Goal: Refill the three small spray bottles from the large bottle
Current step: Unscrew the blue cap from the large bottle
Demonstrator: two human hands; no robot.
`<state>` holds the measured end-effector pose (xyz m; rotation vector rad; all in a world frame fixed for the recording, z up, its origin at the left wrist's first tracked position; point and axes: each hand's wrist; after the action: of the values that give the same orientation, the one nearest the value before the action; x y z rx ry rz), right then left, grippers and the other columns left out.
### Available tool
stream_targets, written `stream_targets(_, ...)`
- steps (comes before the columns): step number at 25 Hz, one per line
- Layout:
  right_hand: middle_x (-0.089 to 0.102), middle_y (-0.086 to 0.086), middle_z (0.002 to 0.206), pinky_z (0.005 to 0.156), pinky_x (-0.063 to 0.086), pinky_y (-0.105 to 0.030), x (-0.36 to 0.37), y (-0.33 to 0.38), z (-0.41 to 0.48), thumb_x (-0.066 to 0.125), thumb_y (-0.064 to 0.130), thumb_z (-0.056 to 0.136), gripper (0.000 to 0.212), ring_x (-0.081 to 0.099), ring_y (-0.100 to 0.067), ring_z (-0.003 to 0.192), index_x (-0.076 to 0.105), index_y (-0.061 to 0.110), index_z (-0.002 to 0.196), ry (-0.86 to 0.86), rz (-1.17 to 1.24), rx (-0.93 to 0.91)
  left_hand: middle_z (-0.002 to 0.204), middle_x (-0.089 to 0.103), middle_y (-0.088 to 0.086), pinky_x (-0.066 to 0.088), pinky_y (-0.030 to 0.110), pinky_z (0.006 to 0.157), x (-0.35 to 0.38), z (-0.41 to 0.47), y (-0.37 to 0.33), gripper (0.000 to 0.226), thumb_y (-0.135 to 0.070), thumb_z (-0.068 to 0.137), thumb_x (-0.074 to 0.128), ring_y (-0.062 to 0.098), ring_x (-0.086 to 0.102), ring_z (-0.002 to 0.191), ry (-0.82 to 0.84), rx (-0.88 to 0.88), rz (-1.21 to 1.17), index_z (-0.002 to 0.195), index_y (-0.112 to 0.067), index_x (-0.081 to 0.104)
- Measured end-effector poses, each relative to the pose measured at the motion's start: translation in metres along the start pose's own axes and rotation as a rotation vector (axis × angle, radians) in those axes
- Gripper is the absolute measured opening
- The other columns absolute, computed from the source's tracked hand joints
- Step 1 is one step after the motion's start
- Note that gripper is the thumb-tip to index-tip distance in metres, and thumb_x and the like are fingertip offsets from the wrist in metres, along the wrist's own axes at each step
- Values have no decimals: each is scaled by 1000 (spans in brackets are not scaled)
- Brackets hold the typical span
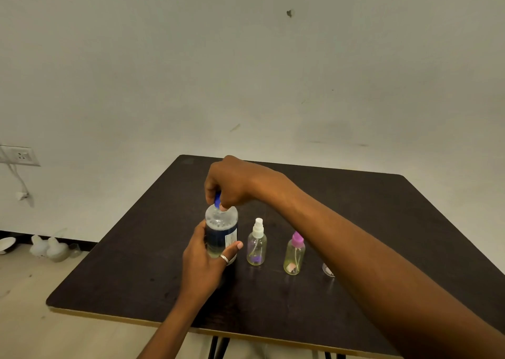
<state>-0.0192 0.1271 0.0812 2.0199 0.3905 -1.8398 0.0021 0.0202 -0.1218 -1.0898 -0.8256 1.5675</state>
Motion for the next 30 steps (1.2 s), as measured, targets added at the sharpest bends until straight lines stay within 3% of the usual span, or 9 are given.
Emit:
stream_targets(8, 74, 0, 92, 74, 57, -27, -19, -35, 22, 81, 15, 74, 25, 70, -14, 81, 75, 18, 97, -60, 78, 149, 112, 45, -44, 38, -8, 70, 0, 2, 4, 75, -52, 65, 81, -34, 43, 100, 9, -31, 0, 126, -49, 38)
stream_targets(15, 74, -5, 98, 87, 57, -36, 37, -67, 72, 77, 7, 76, 20, 69, -19, 91, 75, 11, 96, 89, -13, 252, 129, 57, -21, 45, 7, 84, 2, 2, 9, 79, -44, 67, 86, -1, 56, 115, 16, -43, -22, 135, -37, 45)
stream_targets(20, 70, -10, 97, 86, 57, -41, 68, -74, 100, 76, 5, 77, 22, 69, -26, 89, 72, 6, 98, 136, -64, 294, 126, 56, -27, 46, 13, 91, 2, 3, 9, 75, -46, 65, 85, -6, 56, 114, 10, -33, -35, 127, -53, 42)
stream_targets(25, 61, -12, 86, 78, 60, -42, 93, -82, 111, 69, -1, 81, 24, 67, -28, 72, 68, 3, 105, 181, -100, 325, 132, 57, -19, 51, 28, 99, 2, 4, 12, 80, -47, 65, 86, 5, 57, 121, 12, -32, -34, 131, -48, 42)
stream_targets(30, 60, -10, 74, 73, 60, -38, 103, -86, 110, 68, 1, 83, 15, 62, -21, 58, 66, -2, 97, 227, -126, 318, 131, 59, -19, 52, 30, 98, 2, 4, 14, 80, -47, 64, 86, 4, 58, 120, 4, -17, -36, 132, -43, 45)
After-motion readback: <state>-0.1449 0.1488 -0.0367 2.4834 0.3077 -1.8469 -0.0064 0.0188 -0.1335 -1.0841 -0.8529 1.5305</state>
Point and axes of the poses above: each hand's wrist, its own z-axis towards the middle knuckle, its own x-axis out of the palm, y = z × x
